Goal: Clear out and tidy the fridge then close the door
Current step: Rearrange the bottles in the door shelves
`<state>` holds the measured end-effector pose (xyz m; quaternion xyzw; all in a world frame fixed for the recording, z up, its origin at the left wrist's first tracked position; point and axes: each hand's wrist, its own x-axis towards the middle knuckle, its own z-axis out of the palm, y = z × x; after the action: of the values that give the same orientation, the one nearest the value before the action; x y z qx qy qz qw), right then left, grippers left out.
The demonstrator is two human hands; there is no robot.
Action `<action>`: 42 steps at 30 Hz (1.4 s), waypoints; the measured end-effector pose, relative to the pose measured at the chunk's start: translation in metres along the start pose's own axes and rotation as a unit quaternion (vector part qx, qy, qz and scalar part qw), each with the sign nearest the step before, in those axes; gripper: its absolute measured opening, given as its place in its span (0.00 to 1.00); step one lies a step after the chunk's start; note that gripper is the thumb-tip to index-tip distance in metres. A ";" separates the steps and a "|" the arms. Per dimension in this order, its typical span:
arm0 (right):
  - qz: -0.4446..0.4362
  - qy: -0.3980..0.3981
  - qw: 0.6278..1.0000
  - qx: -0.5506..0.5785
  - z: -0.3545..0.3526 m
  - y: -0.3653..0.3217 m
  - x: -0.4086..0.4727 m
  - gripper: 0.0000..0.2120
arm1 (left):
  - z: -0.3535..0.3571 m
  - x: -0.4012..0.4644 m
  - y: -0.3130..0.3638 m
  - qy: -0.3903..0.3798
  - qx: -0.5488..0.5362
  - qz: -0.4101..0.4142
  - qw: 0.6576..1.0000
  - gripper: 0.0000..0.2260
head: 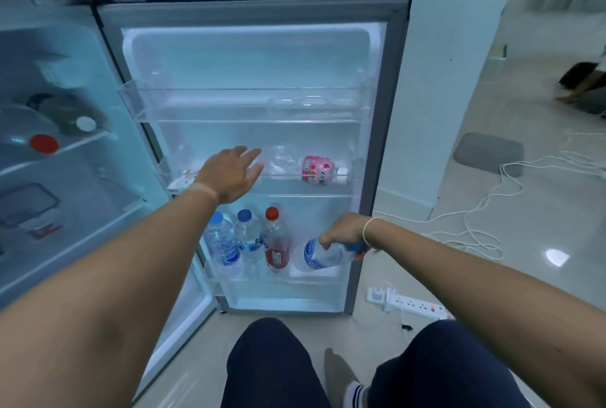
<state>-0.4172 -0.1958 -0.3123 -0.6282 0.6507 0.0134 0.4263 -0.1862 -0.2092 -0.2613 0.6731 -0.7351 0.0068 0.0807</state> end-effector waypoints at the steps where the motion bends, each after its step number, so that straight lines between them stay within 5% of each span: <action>1: 0.001 0.004 1.000 0.005 0.001 -0.001 0.004 0.11 | 0.001 0.002 -0.003 -0.001 -0.003 -0.005 1.000 0.23; 10: -0.003 0.045 0.998 0.045 0.018 -0.022 0.048 0.11 | 0.018 0.009 -0.009 0.063 0.017 -0.020 0.998 0.28; 15: 0.001 0.075 0.997 0.027 0.028 -0.026 0.072 0.21 | 0.022 0.014 -0.010 0.073 0.020 -0.016 0.997 0.28; 24: -0.012 0.132 0.991 -0.009 0.048 -0.028 0.112 0.07 | 0.032 0.020 -0.016 0.102 0.024 0.019 0.994 0.13; 38: -0.046 0.152 0.984 0.084 0.059 -0.032 0.140 0.23 | 0.035 0.022 -0.015 0.108 0.013 0.009 0.994 0.14; 42: -0.059 0.140 0.988 -0.028 0.052 -0.031 0.125 0.26 | 0.033 0.021 -0.015 0.106 0.010 0.013 0.994 0.14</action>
<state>-0.3445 -0.2742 -0.4011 -0.6728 0.6654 -0.0812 0.3130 -0.1772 -0.2356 -0.2929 0.6598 -0.7310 0.0862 0.1511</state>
